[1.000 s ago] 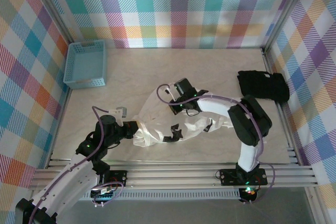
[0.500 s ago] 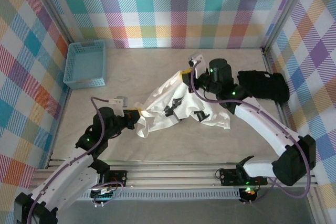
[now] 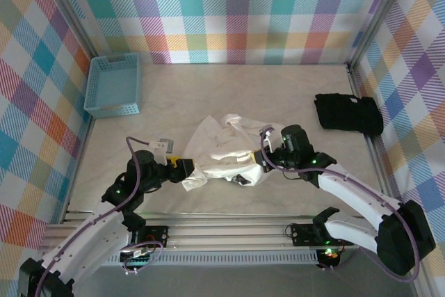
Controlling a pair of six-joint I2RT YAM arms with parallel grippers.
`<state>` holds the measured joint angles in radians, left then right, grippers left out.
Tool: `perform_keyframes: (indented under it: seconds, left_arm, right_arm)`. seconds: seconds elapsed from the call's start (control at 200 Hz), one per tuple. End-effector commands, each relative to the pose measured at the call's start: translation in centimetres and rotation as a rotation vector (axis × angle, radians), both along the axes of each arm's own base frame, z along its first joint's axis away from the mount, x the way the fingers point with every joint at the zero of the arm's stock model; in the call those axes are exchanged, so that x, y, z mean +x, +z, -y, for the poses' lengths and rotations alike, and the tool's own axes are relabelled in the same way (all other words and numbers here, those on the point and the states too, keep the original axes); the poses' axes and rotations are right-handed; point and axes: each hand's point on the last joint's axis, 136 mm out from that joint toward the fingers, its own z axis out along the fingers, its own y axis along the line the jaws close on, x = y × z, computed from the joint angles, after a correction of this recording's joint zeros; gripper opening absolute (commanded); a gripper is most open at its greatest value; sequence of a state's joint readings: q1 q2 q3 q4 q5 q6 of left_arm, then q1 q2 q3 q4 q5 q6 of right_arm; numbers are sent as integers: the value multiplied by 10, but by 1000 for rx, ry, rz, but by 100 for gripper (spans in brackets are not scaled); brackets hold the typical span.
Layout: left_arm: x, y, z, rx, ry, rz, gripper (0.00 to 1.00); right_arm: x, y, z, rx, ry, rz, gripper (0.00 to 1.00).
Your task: Fold the inside-out t-shirt
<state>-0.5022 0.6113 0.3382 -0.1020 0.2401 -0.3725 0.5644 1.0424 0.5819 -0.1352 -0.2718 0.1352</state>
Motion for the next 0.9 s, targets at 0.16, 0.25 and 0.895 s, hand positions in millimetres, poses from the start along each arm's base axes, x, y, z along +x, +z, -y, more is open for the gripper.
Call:
perform_keyframes:
  seconds: [0.16,0.25,0.895]
  left_arm:
    - [20,13,53,312,-194,95,83]
    - [28,0,76,424,-275,92,86]
    - [56,-5,141,308,-477,-84,12]
  right_arm:
    - [7,32,-10,73,14,84,0]
    - [9,34,-11,69,18,84,0]
    - [28,24,11,-72,-100,113,1]
